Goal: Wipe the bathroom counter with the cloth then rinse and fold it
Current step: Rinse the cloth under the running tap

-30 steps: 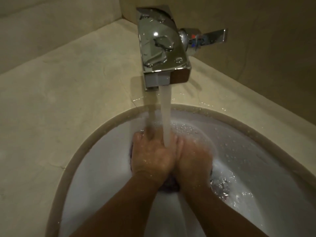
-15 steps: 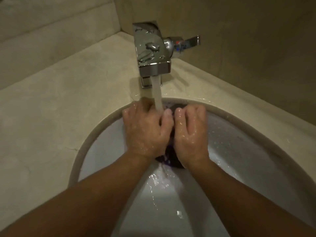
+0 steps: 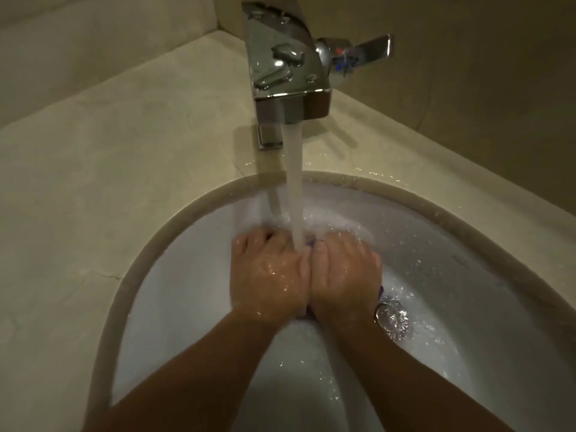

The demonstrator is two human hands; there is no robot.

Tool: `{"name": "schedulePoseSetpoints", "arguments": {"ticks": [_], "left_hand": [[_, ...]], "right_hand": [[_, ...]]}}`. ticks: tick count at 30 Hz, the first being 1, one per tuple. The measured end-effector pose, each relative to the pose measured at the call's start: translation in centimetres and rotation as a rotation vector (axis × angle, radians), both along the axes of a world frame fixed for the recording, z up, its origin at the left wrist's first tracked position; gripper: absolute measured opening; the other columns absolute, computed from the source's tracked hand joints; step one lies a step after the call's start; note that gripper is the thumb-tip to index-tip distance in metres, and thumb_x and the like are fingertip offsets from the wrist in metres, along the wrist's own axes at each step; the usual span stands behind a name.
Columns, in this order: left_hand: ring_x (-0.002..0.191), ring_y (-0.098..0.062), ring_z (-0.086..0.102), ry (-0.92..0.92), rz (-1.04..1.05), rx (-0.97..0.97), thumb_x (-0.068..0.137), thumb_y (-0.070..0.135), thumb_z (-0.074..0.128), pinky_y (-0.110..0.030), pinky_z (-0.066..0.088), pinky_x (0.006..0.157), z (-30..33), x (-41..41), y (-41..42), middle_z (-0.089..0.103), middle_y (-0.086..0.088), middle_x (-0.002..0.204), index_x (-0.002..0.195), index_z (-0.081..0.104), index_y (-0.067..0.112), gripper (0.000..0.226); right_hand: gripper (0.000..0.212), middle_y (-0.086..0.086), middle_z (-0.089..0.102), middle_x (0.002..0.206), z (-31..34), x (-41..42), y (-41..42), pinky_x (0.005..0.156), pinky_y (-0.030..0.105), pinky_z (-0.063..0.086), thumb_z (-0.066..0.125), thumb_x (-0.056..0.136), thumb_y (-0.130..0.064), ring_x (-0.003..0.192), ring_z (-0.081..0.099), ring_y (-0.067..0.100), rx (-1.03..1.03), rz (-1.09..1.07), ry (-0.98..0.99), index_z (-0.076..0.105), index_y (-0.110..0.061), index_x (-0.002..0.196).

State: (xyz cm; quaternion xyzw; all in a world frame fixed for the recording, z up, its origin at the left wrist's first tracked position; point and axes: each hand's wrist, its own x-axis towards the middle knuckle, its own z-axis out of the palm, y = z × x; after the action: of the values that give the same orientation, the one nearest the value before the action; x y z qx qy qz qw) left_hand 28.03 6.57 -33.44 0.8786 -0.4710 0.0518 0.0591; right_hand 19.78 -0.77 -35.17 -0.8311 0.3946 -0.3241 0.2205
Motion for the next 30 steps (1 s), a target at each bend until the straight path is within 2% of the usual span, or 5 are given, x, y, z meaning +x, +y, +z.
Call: {"name": "schedulePoseSetpoints", "arguments": {"ticks": [10, 14, 20, 24, 30], "left_hand": [[0.077, -0.022, 0.063, 0.079, 0.05, -0.171, 0.092, 0.048, 0.052, -0.036, 0.046, 0.079, 0.4, -0.1, -2.4, 0.057, 0.002, 0.072, 0.072, 0.062, 0.023, 0.034], [0.079, -0.021, 0.058, 0.072, 0.053, -0.044, 0.096, 0.042, 0.042, -0.038, 0.044, 0.077, 0.2, 0.3, -2.1, 0.057, 0.003, 0.074, 0.076, 0.061, 0.028, 0.031], [0.091, -0.022, 0.057, 0.114, 0.088, -0.119, 0.099, 0.044, 0.032, -0.042, 0.04, 0.085, 1.7, 0.5, -1.4, 0.066, 0.003, 0.087, 0.09, 0.069, 0.026, 0.042], [0.091, -0.027, 0.054, 0.079, 0.12, -0.569, 0.094, 0.032, 0.045, -0.041, 0.036, 0.083, 3.4, 0.8, -1.2, 0.064, -0.007, 0.092, 0.089, 0.072, 0.013, 0.034], [0.102, -0.03, 0.057, 0.078, 0.119, -0.366, 0.089, 0.034, 0.055, -0.044, 0.039, 0.089, 0.3, 0.0, 0.4, 0.065, -0.009, 0.102, 0.081, 0.067, 0.014, 0.025]], "right_hand": [[0.032, -0.013, 0.035, 0.054, 1.2, 1.0, -0.5, 0.072, 0.039, 0.047, 0.036, 0.092, -0.042, 0.051, 0.039, 0.012, 0.025, -0.102, 0.279, 0.047, -0.032, 0.063], [0.054, -0.014, 0.01, 0.048, 2.0, 1.4, -0.6, 0.045, 0.015, 0.01, 0.06, 0.087, -0.021, 0.041, 0.009, -0.001, 0.154, -0.059, 0.412, 0.018, -0.029, 0.054], [0.03, -0.008, 0.052, 0.086, 2.7, 0.5, -0.4, 0.078, 0.032, 0.043, 0.035, 0.104, -0.034, 0.083, 0.046, 0.013, 0.169, 0.033, 0.073, 0.058, -0.024, 0.088], [0.026, -0.01, 0.045, 0.096, 6.0, 1.2, 0.7, 0.075, 0.005, 0.038, 0.049, 0.099, -0.033, 0.087, 0.051, -0.006, 0.298, 0.067, -0.369, 0.059, -0.009, 0.094], [0.038, 0.002, 0.057, 0.113, 1.6, -0.8, 1.3, 0.092, 0.045, 0.045, 0.042, 0.095, -0.048, 0.104, 0.054, 0.023, 0.217, -0.2, -0.039, 0.062, -0.02, 0.111]]}}
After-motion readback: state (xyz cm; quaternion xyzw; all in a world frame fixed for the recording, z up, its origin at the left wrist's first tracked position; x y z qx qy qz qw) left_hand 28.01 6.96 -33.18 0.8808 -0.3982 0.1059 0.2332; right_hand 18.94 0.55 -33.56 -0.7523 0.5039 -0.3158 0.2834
